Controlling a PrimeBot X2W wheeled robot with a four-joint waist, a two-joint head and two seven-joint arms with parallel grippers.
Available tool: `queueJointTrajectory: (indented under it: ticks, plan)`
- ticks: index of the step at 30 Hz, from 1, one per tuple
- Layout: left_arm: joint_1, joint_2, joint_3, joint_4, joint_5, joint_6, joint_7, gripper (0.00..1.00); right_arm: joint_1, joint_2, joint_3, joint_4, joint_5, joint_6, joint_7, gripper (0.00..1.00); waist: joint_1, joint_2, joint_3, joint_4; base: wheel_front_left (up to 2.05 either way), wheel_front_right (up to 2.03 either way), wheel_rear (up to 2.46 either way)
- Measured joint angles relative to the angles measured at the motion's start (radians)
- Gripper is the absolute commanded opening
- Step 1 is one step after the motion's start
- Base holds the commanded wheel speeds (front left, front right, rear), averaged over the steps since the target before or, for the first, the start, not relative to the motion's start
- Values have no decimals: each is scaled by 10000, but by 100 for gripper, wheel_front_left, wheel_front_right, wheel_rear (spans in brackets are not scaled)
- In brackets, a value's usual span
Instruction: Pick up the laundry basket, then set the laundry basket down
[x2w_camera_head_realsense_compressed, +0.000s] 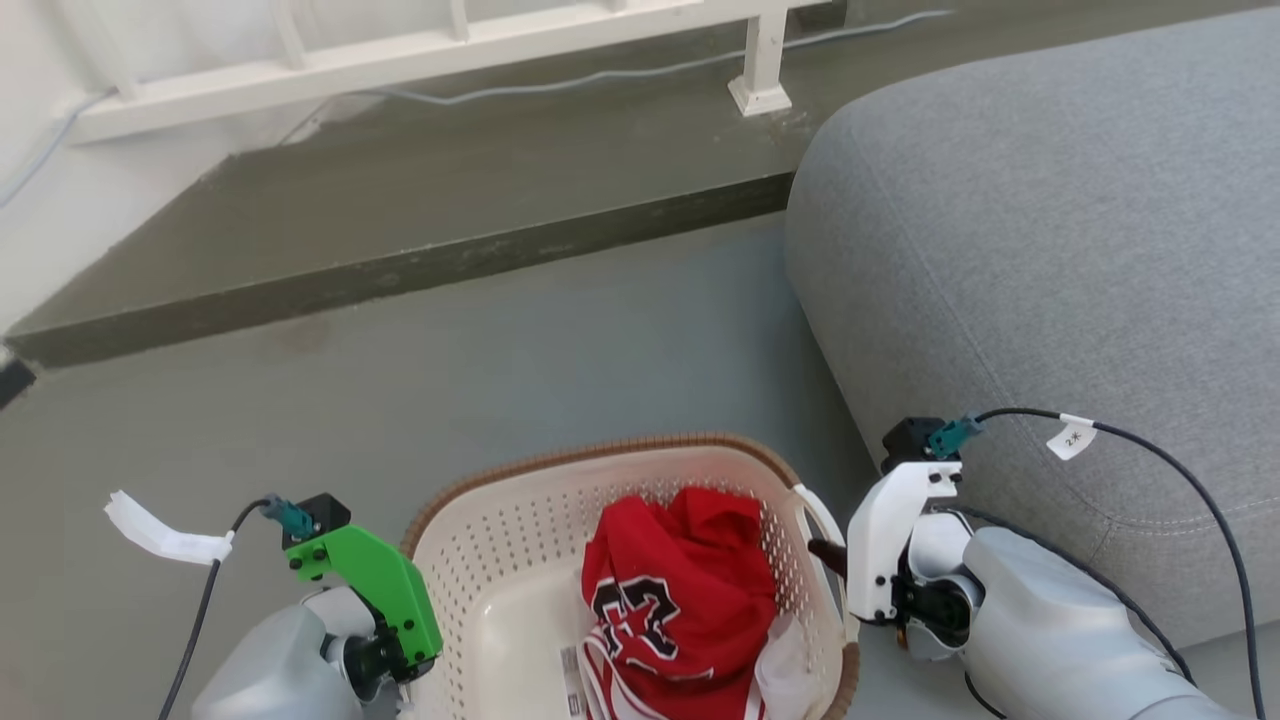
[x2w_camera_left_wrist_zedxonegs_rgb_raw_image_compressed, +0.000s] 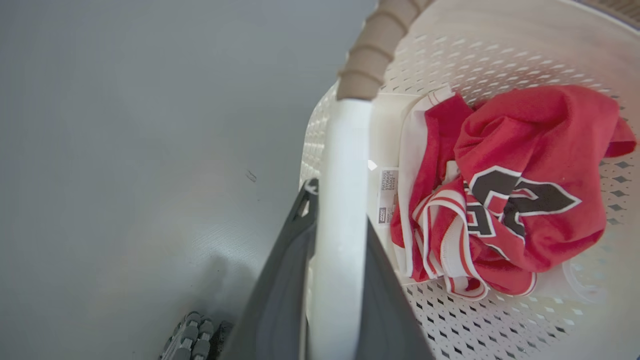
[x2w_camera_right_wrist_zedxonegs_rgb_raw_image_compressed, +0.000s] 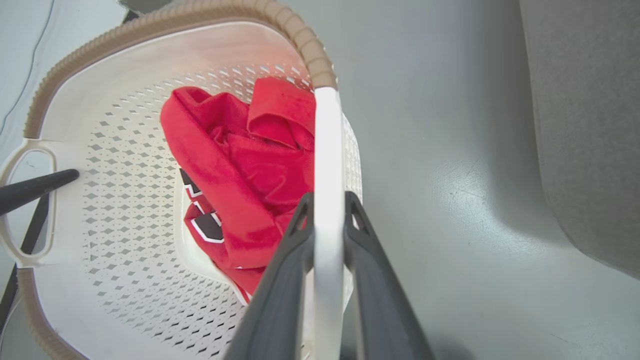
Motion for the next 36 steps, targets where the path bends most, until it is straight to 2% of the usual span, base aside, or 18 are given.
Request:
queueJointTrajectory:
  ticks: [19, 36]
  plan:
    - [285, 4, -4, 113, -454, -48, 1081, 0, 190, -163, 144, 0, 717, 0, 1337, 0, 0, 0, -786, -105, 0, 0, 0]
    - [356, 0, -6, 130, -562, -48, 1371, 0, 187, -257, 318, -82, 867, 0, 1532, 0, 1, 0, -951, -138, 0, 0, 0]
